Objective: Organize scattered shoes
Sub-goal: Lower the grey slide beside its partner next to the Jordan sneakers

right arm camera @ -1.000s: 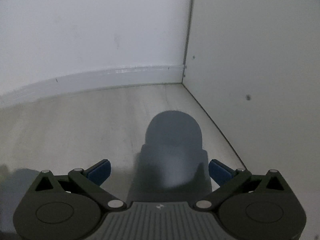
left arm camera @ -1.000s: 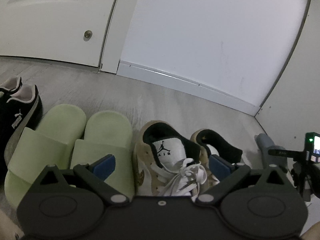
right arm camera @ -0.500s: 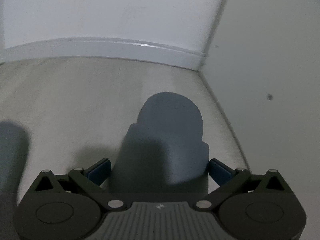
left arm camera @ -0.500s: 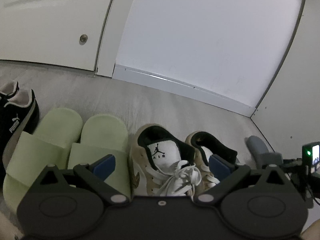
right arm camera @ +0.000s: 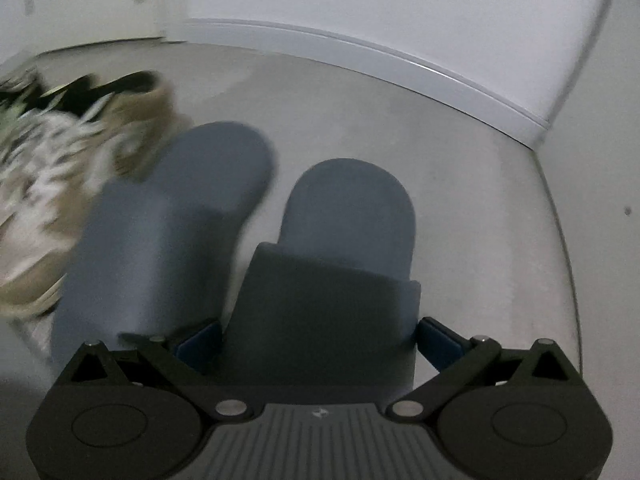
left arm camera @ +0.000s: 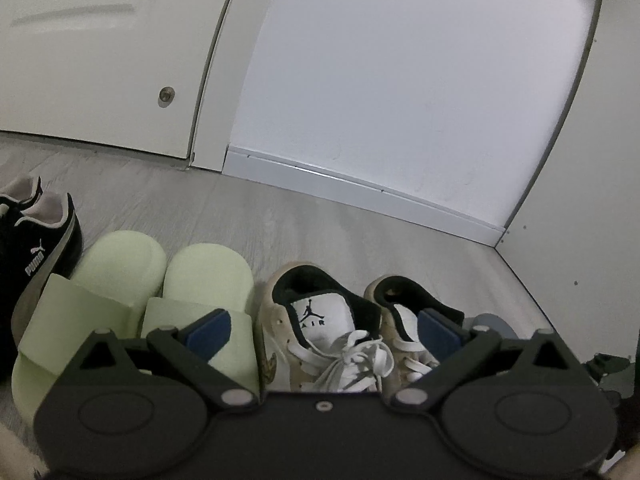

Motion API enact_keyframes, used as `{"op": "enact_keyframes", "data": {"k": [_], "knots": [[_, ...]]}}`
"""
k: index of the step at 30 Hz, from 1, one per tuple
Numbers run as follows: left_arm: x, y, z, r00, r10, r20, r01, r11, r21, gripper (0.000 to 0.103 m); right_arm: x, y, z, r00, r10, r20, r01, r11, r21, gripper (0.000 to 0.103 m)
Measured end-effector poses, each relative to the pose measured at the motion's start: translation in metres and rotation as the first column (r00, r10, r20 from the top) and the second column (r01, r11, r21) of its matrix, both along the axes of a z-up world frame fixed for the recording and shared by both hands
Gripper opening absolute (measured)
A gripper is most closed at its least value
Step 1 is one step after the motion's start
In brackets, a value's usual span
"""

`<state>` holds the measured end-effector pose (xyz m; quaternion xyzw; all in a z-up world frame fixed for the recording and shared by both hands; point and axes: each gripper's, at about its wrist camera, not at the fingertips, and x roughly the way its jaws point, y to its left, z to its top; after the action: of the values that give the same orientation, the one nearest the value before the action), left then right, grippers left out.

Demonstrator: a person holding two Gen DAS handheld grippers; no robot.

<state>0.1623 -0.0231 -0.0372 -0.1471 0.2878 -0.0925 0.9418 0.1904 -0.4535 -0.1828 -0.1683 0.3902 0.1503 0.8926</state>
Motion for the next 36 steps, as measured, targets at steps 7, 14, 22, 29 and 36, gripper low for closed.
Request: {"op": "enact_keyframes", "data": {"k": [7,14,22,29,36], "knots": [[-0.004,0.018,0.0,0.999,0.042,-0.021,-0.043,0.997,-0.071,0.101,-0.005,-0.017,0.026,0.998,-0.012,0.057,0.005,0.992,0.127,0.103],[0.0,0.022,-0.001,0.998,0.048,-0.041,-0.053,0.99,-0.129,0.101,-0.001,-0.027,0.015,0.983,0.017,-0.182,0.003,0.993,0.114,0.097],[0.001,0.019,0.0,0.999,0.042,-0.033,-0.046,0.991,-0.128,0.101,0.018,-0.011,0.016,0.97,-0.06,-0.235,0.079,0.994,0.071,0.096],[0.002,0.019,0.002,0.999,0.043,-0.026,-0.045,0.992,-0.119,0.101,0.054,-0.001,0.022,0.926,-0.21,-0.315,0.24,0.969,0.058,0.096],[0.0,0.015,0.006,0.999,0.054,-0.005,-0.054,0.996,-0.065,0.101,0.076,0.021,0.021,0.917,-0.271,-0.294,0.275,0.961,-0.03,0.097]]}}
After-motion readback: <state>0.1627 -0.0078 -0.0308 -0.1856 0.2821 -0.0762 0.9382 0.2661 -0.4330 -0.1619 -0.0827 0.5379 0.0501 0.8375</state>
